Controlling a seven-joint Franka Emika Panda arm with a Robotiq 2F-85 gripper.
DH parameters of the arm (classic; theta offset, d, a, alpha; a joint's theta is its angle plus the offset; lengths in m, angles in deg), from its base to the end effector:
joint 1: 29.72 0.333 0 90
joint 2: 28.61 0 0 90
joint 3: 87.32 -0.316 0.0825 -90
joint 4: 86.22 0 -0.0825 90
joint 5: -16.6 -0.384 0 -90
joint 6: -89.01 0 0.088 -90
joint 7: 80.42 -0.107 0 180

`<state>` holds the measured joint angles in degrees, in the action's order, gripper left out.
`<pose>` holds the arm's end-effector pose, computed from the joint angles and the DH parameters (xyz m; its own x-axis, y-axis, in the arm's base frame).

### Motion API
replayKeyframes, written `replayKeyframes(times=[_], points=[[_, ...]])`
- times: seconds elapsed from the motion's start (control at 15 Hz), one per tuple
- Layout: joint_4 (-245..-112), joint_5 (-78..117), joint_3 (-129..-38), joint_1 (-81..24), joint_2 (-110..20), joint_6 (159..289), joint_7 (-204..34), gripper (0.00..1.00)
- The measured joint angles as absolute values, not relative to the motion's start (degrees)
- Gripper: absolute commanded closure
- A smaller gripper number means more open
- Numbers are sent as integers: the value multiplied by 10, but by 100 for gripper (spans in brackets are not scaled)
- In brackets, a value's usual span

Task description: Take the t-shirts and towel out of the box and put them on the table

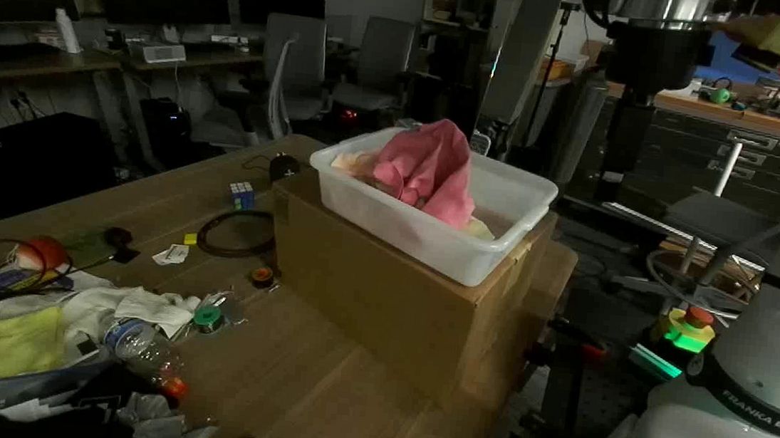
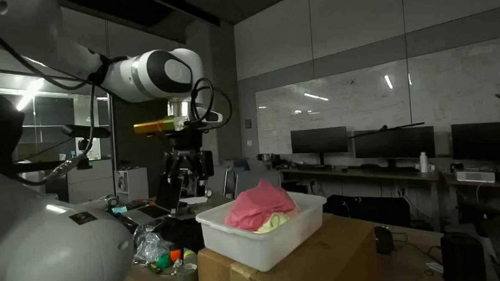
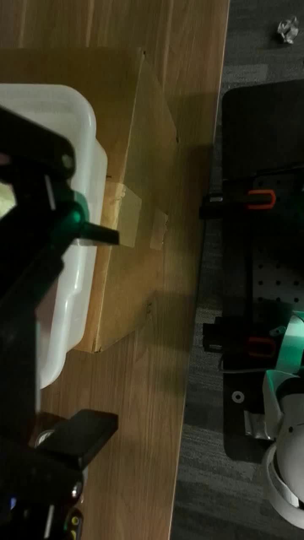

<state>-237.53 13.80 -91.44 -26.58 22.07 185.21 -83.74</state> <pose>0.2774 0.0417 0.4931 0.9965 0.0325 -0.0776 0.0336 -0.9994 0.0121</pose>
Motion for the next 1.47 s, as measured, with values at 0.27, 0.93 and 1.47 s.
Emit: replayKeyframes(times=[0.27, 0.93, 1.47], points=[[-2368, 138, -914, -266, 222, 1852, -837, 0], [-2352, 140, -931, -266, 187, 1921, -837, 0], [-2312, 208, -989, -297, 74, 2152, -940, 0]])
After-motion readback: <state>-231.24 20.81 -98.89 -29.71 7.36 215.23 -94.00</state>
